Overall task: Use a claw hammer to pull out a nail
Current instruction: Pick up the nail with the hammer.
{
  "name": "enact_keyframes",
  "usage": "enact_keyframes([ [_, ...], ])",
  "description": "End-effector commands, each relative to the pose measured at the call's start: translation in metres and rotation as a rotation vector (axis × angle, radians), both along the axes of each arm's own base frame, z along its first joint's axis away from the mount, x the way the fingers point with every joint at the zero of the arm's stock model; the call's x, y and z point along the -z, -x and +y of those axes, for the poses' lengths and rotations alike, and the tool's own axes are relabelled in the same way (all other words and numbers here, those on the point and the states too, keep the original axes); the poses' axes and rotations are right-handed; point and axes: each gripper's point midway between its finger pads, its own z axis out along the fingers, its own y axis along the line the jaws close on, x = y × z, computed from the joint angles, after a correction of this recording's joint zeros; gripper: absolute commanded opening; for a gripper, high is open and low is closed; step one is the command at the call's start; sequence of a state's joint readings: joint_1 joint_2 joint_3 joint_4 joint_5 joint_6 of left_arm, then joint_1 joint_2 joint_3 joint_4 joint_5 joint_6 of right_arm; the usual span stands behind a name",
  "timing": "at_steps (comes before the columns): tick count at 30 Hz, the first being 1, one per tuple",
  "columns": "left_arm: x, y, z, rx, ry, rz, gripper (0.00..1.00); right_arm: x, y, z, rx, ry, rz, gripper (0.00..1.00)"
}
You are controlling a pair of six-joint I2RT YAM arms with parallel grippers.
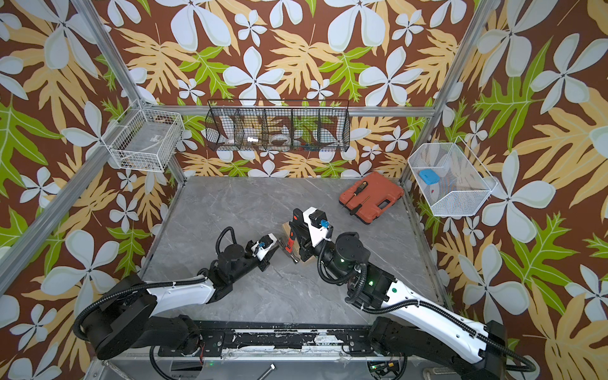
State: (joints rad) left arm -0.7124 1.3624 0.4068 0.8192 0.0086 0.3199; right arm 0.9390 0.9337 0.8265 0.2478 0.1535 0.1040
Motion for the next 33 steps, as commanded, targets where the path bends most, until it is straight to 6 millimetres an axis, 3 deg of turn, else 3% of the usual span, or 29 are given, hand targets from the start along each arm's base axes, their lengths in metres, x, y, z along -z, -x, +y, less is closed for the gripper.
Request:
enact_keyframes([
  [1,-0.013,-0.002,-0.003,0.010,0.023,-0.050,0.25,-0.031,0.005,-0.002,-0.013,-0.101,-0.065,0.00],
  [9,-0.014,0.002,-0.007,0.035,0.012,-0.061,0.19,-0.030,0.005,-0.001,-0.022,-0.108,-0.066,0.00],
  [22,-0.018,0.004,-0.009,0.040,0.005,-0.081,0.00,-0.022,0.002,0.001,-0.016,-0.081,-0.046,0.00],
  [33,-0.023,-0.003,0.004,-0.047,0.013,-0.088,0.00,-0.009,-0.001,0.002,-0.001,0.011,-0.014,0.00],
])
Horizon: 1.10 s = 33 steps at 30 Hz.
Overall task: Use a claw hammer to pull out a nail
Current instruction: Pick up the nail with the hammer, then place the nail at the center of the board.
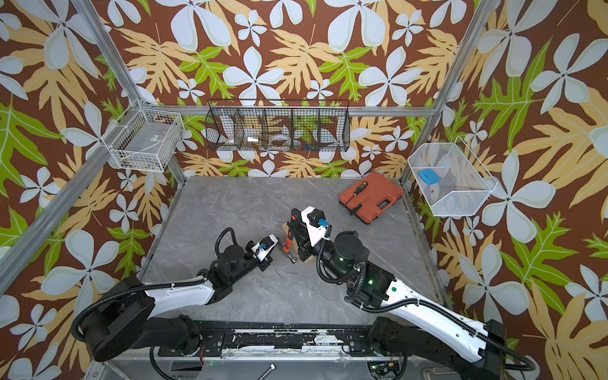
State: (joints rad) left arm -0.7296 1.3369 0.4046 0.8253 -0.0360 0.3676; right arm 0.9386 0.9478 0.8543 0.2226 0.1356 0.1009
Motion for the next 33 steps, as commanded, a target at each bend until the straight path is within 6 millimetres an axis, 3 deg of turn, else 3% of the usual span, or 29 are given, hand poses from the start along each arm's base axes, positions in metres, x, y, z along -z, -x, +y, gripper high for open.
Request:
enact_keyframes([
  [1,-0.013,-0.003,0.003,-0.030,0.039,-0.031,0.00,-0.005,-0.001,-0.003,0.015,0.003,-0.014,0.00],
  [11,-0.010,0.000,-0.002,-0.018,-0.039,-0.065,0.00,0.000,-0.006,-0.007,0.011,0.020,0.036,0.00],
  [17,-0.006,-0.019,0.007,-0.163,0.028,0.058,0.00,-0.003,-0.009,-0.025,0.094,0.035,0.018,0.00],
  [21,0.014,-0.038,0.008,-0.314,0.067,0.284,0.00,0.000,-0.011,-0.042,0.165,0.048,0.018,0.00],
  [26,0.050,-0.041,-0.007,-0.359,0.028,0.534,0.00,0.003,-0.013,-0.057,0.228,0.044,0.022,0.00],
  [33,0.086,-0.047,0.006,-0.454,0.084,0.722,0.00,0.004,-0.012,-0.070,0.275,0.030,0.020,0.00],
])
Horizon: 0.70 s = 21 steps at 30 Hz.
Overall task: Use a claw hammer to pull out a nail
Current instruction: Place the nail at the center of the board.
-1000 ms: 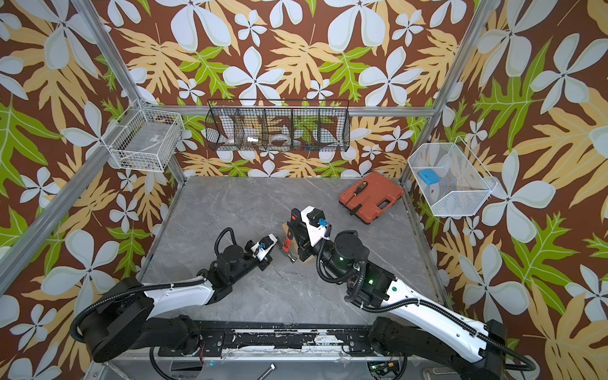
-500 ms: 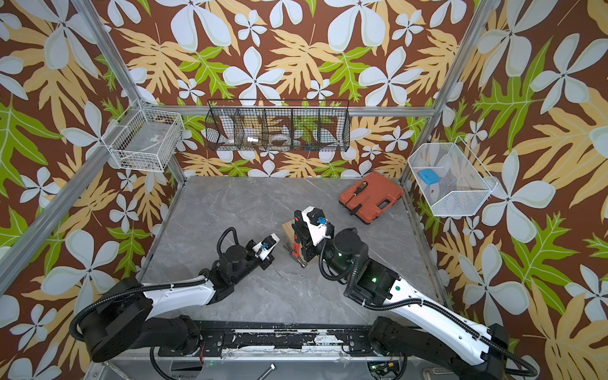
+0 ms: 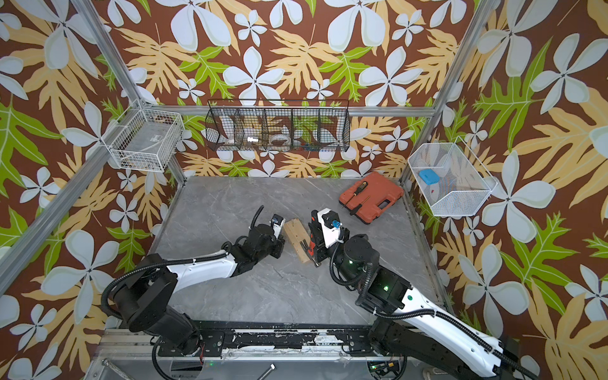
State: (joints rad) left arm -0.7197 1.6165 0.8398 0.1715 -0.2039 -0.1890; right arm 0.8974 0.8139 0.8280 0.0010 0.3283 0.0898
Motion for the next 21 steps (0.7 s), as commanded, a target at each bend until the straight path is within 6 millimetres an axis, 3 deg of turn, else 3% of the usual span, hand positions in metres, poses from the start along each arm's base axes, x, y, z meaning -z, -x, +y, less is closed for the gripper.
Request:
enact_keyframes([
  [1,0.022,0.005,0.012,-0.080,0.052,0.137,0.00,-0.018,-0.002,-0.008,0.042,-0.063,-0.048,0.00],
  [11,0.055,0.008,0.023,-0.133,0.038,0.251,0.02,-0.012,-0.004,-0.003,0.034,-0.060,-0.032,0.00],
  [21,0.071,0.011,0.031,-0.164,0.002,0.284,0.08,-0.011,-0.006,0.002,0.024,-0.058,-0.031,0.00],
])
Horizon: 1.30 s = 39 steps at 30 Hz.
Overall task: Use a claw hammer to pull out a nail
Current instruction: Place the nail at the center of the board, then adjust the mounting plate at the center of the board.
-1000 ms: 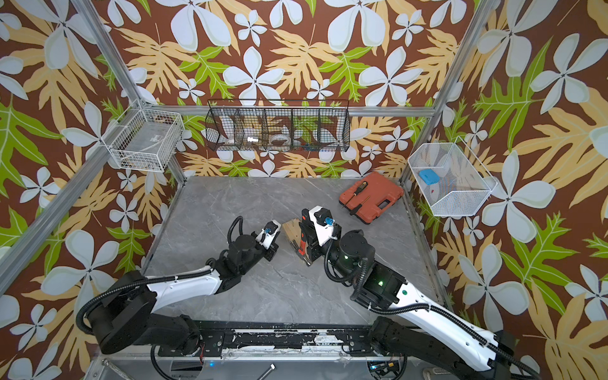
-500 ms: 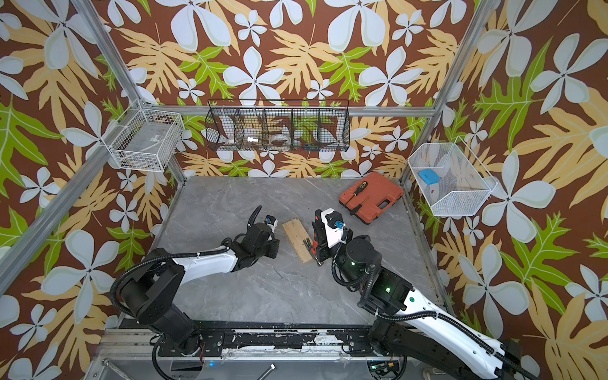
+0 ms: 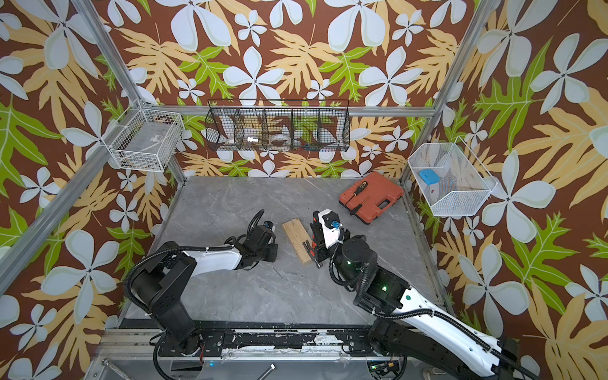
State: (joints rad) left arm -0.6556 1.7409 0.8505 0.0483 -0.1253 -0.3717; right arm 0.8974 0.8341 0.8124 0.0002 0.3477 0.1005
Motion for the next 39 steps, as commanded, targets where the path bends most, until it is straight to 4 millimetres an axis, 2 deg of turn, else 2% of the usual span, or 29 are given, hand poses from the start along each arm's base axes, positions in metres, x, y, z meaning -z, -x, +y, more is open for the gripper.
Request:
enact_keyframes([
  [1,0.003,0.000,0.004,-0.022,-0.012,0.011,0.10,-0.024,-0.002,0.000,0.007,-0.076,-0.058,0.00],
  [8,0.002,-0.001,0.007,-0.035,-0.020,0.006,0.27,-0.024,-0.004,0.002,0.009,-0.071,-0.058,0.00],
  [12,-0.007,-0.005,0.005,-0.051,0.001,-0.015,0.32,-0.023,-0.004,0.002,0.013,-0.069,-0.059,0.00],
  [15,-0.030,-0.013,-0.002,-0.049,0.041,-0.062,0.34,-0.024,-0.004,0.002,0.010,-0.069,-0.062,0.00],
  [23,-0.117,-0.048,-0.033,0.004,0.136,-0.205,0.41,-0.019,-0.006,0.005,0.010,-0.059,-0.053,0.00],
  [25,-0.129,-0.059,-0.041,0.020,0.146,-0.215,0.42,-0.018,-0.006,0.005,0.010,-0.060,-0.051,0.00],
  [33,-0.142,-0.117,-0.057,0.061,0.227,-0.156,0.42,-0.018,-0.007,-0.001,0.033,-0.052,-0.052,0.00],
  [39,-0.125,-0.151,-0.072,0.152,0.293,-0.056,0.43,-0.016,-0.009,-0.003,0.051,-0.047,-0.051,0.00],
])
